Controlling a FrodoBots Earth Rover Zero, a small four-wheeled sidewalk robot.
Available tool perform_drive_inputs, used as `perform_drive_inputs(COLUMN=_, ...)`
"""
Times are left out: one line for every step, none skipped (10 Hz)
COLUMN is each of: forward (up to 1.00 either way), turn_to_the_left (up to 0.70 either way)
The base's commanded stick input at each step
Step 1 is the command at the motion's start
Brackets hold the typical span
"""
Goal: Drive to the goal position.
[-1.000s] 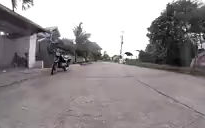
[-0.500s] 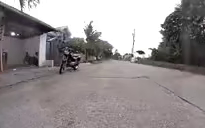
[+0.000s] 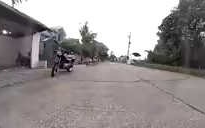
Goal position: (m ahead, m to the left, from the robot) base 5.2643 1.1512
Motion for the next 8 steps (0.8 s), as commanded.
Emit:
perform_drive_inputs(forward=0.7, turn_to_the_left=0.0)
perform_drive_inputs(forward=0.7, turn_to_the_left=0.0)
perform_drive_inputs(forward=0.7, turn_to_the_left=0.0)
perform_drive_inputs(forward=0.7, turn_to_the_left=0.17)
perform_drive_inputs(forward=0.7, turn_to_the_left=0.27)
perform_drive_inputs(forward=0.7, turn_to_the_left=0.27)
perform_drive_inputs(forward=0.7, turn_to_the_left=0.27)
perform_drive_inputs(forward=0.7, turn_to_the_left=0.27)
